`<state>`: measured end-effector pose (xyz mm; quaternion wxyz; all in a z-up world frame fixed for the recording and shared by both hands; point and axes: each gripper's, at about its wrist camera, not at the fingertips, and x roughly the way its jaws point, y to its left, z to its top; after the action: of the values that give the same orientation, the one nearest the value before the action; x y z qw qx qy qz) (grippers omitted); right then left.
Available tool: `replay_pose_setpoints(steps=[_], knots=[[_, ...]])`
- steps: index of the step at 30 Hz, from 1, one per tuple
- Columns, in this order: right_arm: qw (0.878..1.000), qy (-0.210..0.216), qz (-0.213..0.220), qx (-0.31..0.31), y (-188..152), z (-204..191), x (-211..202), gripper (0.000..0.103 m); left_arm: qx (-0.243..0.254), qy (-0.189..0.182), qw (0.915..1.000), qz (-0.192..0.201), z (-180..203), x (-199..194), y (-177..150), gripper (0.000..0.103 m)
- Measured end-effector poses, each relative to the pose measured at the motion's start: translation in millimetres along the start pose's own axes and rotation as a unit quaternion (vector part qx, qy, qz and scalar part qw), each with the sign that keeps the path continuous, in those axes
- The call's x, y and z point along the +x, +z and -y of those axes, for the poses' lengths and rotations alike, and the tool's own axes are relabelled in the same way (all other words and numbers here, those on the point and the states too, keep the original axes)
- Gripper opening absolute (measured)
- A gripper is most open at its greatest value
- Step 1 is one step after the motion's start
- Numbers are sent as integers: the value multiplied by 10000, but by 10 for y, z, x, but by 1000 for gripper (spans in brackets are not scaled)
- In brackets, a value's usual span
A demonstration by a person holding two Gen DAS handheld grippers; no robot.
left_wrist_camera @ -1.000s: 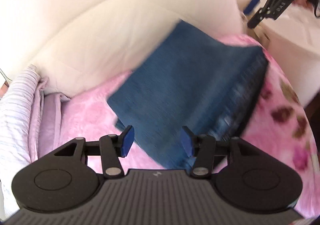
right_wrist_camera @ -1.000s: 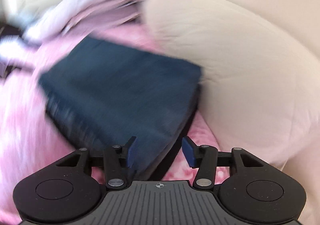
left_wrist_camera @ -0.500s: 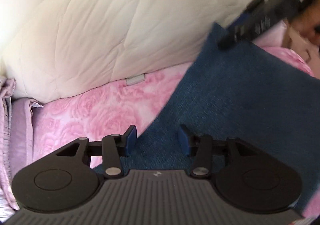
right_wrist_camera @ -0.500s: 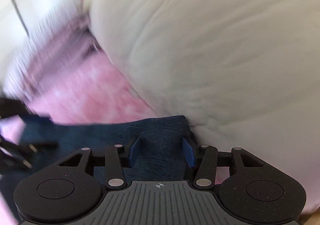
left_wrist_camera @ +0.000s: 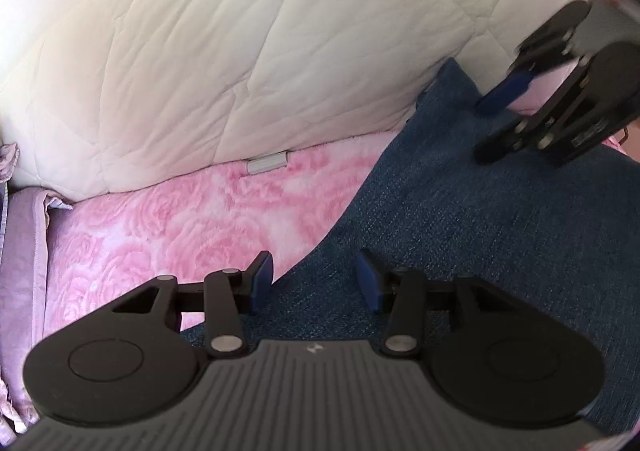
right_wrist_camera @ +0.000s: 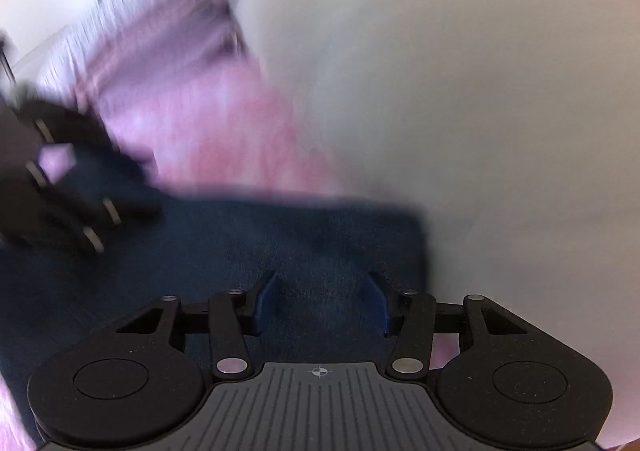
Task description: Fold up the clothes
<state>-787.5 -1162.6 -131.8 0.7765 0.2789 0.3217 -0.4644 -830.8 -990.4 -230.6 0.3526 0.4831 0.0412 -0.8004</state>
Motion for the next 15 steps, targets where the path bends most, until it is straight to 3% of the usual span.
replay_pose_setpoints(steps=[5,8,13,15], knots=[[9997,192,-40,-146,-68,-87,-151,50,-202,-43,9998,1,-76,-93,23,47],[9989,307,77,-333,-268,-227,-602,50,-298,206,9991,241,-59,-402,-44,40],[9985,246,-131,-468,-811,-546,-935,50,-749,69,9961,466,33,-1178,-547,39],[9984,136,-300,-460,-1031,-577,-925,50,-854,-94,9957,336,148,-1361,-823,39]])
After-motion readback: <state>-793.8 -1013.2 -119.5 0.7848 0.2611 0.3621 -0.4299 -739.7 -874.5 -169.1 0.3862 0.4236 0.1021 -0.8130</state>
